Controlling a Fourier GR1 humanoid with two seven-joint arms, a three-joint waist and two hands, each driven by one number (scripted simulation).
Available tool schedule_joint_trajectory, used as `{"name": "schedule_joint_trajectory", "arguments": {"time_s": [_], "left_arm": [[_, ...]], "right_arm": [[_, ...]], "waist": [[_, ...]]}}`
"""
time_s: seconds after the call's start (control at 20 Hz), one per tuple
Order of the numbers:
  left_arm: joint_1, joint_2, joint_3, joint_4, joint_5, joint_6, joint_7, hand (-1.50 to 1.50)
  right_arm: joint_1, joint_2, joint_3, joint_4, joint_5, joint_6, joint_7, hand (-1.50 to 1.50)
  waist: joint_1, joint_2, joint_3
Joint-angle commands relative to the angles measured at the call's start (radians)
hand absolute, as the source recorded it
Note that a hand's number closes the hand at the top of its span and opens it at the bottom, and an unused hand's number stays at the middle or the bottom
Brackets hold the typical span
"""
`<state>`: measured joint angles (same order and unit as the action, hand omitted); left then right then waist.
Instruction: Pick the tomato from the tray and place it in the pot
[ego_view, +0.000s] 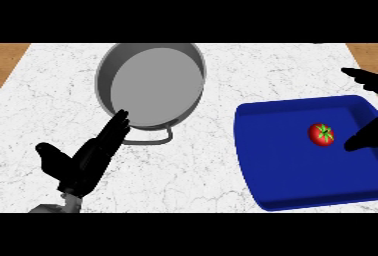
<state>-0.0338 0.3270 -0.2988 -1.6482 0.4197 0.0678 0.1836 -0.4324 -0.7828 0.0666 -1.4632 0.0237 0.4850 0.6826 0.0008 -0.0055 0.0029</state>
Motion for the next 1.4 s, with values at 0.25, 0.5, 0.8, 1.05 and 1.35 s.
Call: {"name": "schedule_joint_trajectory", "arguments": {"time_s": [0.25, 0.5, 0.8, 1.05, 1.35], "left_arm": [[0.015, -0.034, 0.030, 0.034, -0.018, -0.048, 0.022, 0.00], [0.014, -0.028, 0.049, -0.005, -0.014, -0.058, 0.068, 0.00], [0.045, -0.089, 0.043, 0.016, -0.074, -0.062, 0.040, 0.00], [-0.007, -0.107, 0.075, 0.009, -0.079, -0.085, 0.094, 0.00], [-0.049, -0.128, 0.100, -0.007, -0.087, -0.072, 0.164, 0.00]], "right_arm": [[0.054, 0.081, 0.040, -0.062, 0.139, 0.021, 0.046, -1.50], [0.023, 0.095, 0.074, 0.105, 0.314, -0.029, -0.077, -1.50], [0.112, 0.109, 0.018, -0.033, 0.325, 0.043, -0.033, -1.50], [0.093, 0.167, 0.010, 0.081, 0.417, 0.030, -0.102, -1.50], [0.062, 0.177, -0.013, 0.245, 0.504, -0.011, -0.238, -1.50]], "waist": [[-0.002, 0.004, -0.003], [0.008, 0.007, -0.003], [-0.002, 0.004, -0.003], [0.001, 0.005, -0.003], [0.005, 0.007, -0.003]]}}
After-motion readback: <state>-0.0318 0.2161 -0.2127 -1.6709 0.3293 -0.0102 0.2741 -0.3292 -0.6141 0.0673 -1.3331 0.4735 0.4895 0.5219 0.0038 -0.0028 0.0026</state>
